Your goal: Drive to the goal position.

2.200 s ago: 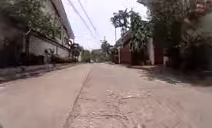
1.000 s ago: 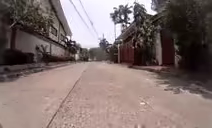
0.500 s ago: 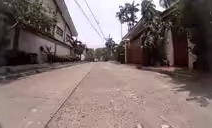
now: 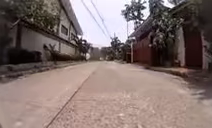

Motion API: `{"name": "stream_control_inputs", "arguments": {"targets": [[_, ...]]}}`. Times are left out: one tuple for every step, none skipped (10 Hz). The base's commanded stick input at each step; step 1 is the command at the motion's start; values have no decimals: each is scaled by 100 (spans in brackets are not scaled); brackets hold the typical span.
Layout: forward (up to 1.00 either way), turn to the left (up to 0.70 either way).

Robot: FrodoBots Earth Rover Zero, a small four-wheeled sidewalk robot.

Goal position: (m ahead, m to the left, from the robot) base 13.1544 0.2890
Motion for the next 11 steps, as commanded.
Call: {"name": "stream_control_inputs", "arguments": {"targets": [[100, 3], [100, 3], [100, 3], [100, 3], [100, 3], [100, 3], [100, 3], [100, 3], [100, 3], [100, 3], [100, 3]]}}
